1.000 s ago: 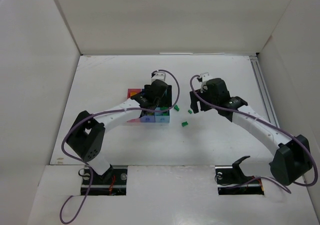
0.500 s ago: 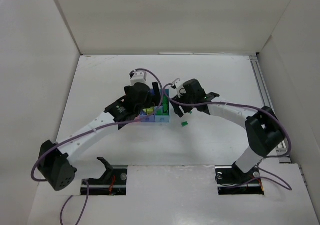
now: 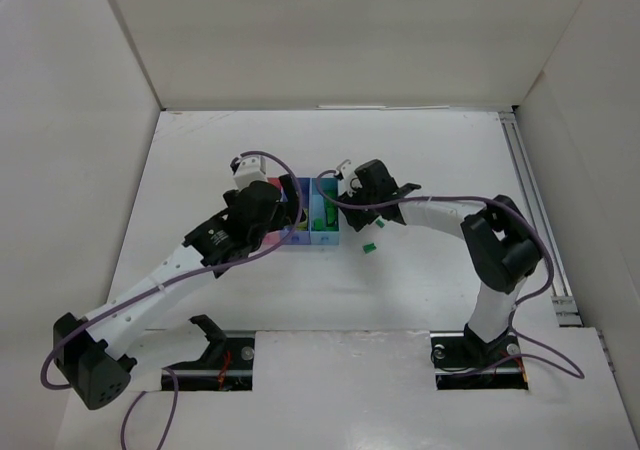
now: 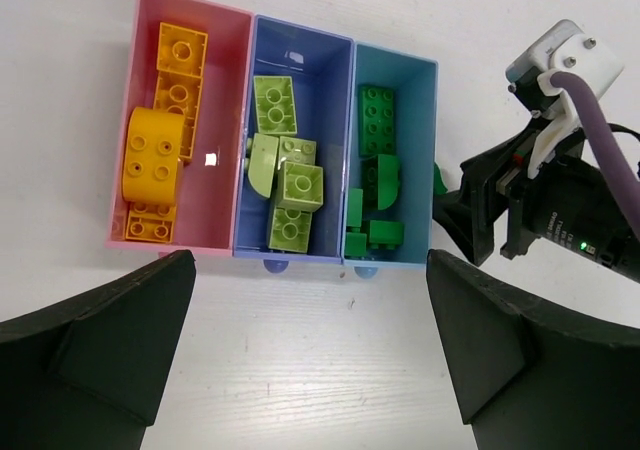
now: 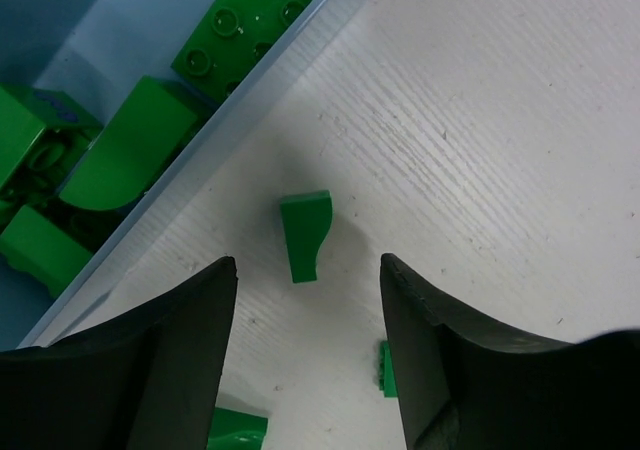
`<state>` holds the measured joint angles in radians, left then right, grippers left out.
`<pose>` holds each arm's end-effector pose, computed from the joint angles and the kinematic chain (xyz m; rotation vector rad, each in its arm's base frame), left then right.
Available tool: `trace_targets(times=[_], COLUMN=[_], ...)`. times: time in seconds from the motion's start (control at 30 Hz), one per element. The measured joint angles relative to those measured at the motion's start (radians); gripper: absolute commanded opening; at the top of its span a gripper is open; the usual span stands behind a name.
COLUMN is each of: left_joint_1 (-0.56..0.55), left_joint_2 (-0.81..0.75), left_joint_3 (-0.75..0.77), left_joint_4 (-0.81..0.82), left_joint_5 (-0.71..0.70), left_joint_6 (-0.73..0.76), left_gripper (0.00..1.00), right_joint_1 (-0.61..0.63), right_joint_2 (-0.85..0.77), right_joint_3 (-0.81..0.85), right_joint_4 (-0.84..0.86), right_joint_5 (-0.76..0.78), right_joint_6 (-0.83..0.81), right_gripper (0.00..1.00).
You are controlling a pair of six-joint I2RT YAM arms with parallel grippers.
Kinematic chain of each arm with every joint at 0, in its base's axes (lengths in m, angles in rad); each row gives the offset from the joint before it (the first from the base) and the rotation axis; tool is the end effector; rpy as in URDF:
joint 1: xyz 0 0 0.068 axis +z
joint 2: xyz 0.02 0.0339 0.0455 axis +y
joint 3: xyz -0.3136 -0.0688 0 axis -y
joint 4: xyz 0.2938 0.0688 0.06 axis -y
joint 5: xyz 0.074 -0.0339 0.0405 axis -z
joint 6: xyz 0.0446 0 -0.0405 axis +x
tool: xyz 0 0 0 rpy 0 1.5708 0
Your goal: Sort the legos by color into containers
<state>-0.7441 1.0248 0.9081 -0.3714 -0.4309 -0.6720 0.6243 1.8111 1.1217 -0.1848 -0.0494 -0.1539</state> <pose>0.2018 -0.1604 0.3532 -0.1931 2.0316 -0.4548 0.3521 0.2564 0.1866 -0.9544 2.2696 0.2675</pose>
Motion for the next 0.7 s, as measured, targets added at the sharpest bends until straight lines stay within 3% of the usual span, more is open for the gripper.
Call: trace_targets(times=[0.3, 0.47, 0.7], left_joint_1=[0.000, 0.000, 0.000], left_joint_2=[-0.007, 0.005, 0.010], left_joint_3=[0.000, 0.000, 0.000], left_joint_4=[-0.024, -0.032, -0.038], left_joint_5=[-0.025, -0.027, -0.030], left_joint_6=[-0.011, -0.011, -0.013], left_gripper=[1.00, 1.00, 1.00], right_joint_1=[0.006, 0.006, 0.006], right_joint_2=[0.059, 0.062, 0.040], right_joint_3=[0.018, 0.022, 0.018], right_joint_4=[0.041, 0.057, 0.061], right_joint_5=[0.026, 0.030, 0.039], right_joint_6=[0.003, 0.007, 0.037], right_gripper=[0.47, 0.28, 0.20])
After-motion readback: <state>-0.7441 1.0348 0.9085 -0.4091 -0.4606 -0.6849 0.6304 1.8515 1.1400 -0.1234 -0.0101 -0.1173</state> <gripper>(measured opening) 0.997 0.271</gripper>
